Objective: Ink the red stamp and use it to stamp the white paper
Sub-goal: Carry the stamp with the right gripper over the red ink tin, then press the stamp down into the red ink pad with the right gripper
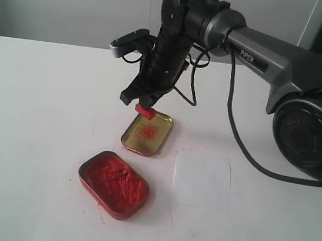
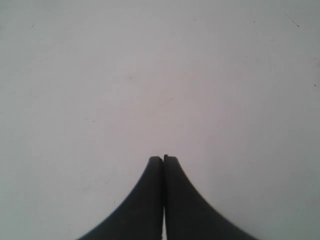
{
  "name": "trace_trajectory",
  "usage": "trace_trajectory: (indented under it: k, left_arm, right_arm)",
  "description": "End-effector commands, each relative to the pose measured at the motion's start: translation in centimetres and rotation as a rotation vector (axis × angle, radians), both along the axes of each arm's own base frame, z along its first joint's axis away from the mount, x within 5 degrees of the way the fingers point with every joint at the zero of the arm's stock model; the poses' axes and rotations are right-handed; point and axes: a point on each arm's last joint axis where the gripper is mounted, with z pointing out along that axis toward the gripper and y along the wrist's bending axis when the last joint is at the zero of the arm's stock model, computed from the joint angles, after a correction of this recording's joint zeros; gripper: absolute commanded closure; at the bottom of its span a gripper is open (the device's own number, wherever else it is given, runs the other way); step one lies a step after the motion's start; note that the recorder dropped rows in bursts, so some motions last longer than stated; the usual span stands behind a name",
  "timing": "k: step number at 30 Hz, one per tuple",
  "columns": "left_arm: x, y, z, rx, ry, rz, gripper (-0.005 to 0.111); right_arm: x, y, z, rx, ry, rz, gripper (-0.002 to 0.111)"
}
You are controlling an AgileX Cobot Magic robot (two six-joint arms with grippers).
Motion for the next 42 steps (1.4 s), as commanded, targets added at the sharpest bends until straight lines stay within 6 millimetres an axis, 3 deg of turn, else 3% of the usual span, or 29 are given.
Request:
trace_trajectory:
  k: [1, 14, 24, 36, 42]
  left_arm:
    - [0.0, -0.1, -0.2, -0.006, 0.003, -0.008, 0.107]
    - [0.0, -0.1, -0.2, -0.006, 0.003, -0.008, 0.107]
    - [0.0, -0.1, -0.2, -0.006, 0.003, -0.008, 0.107]
    - [0.0, -0.1, -0.2, -0.006, 0.003, -0.008, 0.107]
    - [0.0, -0.1, -0.2, -0.006, 0.003, -0.008, 0.107]
  right_arm:
    - [-0.7, -0.4, 2.3, 0.004, 0.001, 0.003, 0.108]
    - [-1.3, -0.6, 3.2, 0.046, 0.053, -0.129, 0.108]
    - [-5.1, 0.8, 4.4, 0.034, 0.090, -0.095, 0.108]
    - [-10.4, 3.2, 1.4, -0.004, 0.130, -0.018, 0.108]
    - [-12.0, 4.6, 0.0, 0.032, 0.088, -0.004, 0.108]
